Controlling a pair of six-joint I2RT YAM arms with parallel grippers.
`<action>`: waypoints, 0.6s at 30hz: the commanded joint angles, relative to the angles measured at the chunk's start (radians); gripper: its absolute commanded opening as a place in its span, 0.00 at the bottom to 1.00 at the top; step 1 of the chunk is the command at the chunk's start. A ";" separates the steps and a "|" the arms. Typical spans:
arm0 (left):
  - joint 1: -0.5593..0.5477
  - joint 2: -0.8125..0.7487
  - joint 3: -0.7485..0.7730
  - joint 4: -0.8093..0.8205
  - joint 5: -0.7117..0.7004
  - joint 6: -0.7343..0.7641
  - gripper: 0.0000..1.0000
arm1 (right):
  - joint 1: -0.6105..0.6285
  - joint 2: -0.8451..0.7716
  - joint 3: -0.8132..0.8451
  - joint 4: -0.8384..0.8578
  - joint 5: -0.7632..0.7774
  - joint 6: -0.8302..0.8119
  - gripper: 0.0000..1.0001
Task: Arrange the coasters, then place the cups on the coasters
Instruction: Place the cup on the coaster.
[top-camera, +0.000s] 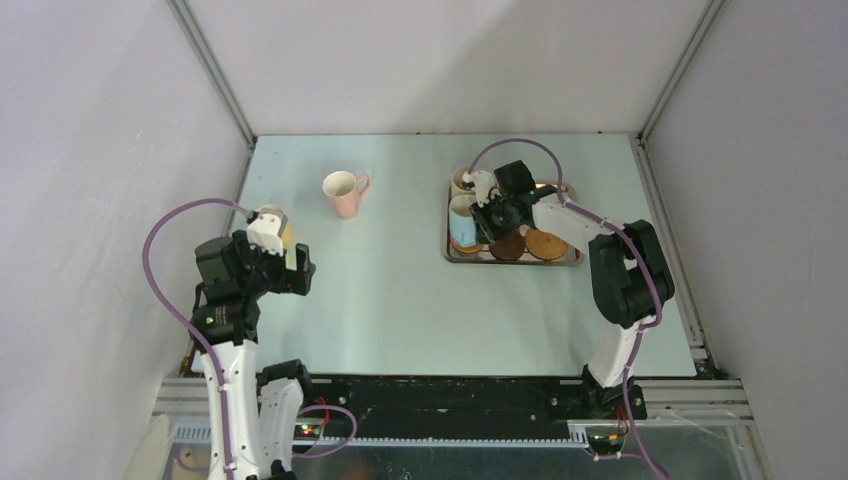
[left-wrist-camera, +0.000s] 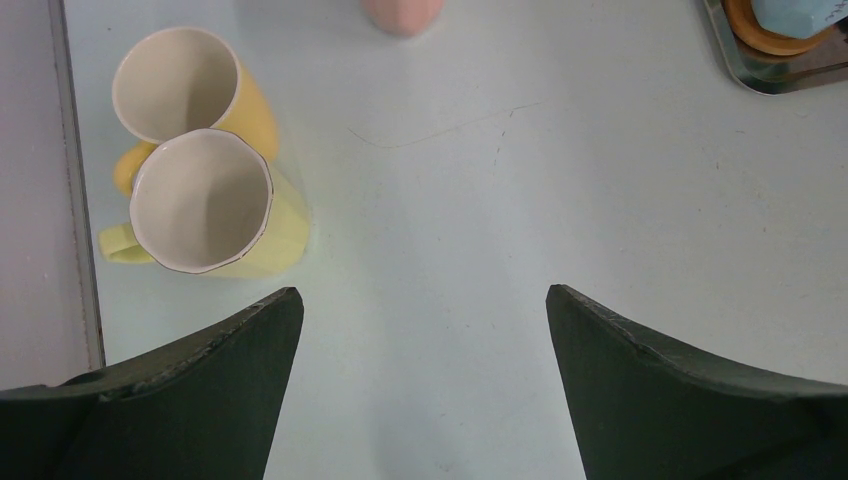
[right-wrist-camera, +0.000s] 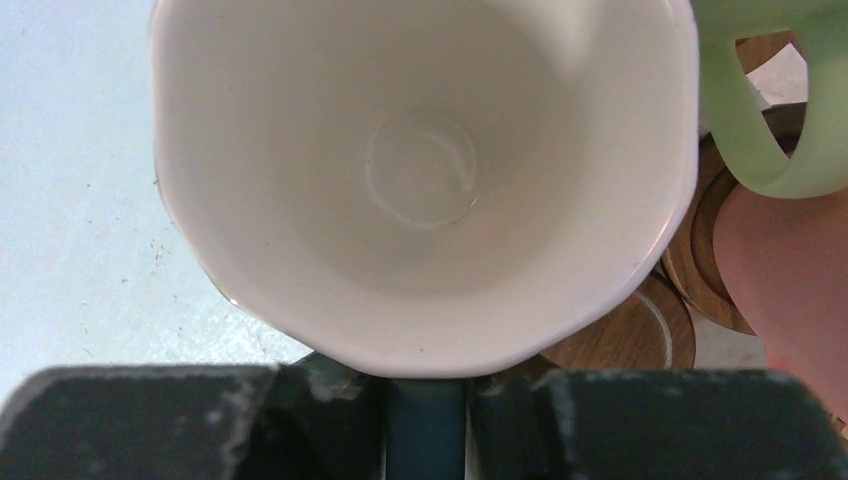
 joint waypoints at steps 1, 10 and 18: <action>0.008 0.001 0.001 0.029 0.008 0.008 1.00 | 0.009 -0.010 0.067 -0.033 -0.012 -0.031 0.31; 0.007 0.005 0.000 0.028 0.017 0.010 1.00 | 0.011 -0.031 0.070 -0.053 0.012 -0.051 0.56; 0.006 0.007 -0.001 0.028 0.016 0.010 1.00 | 0.011 -0.079 0.070 -0.070 -0.035 -0.057 0.67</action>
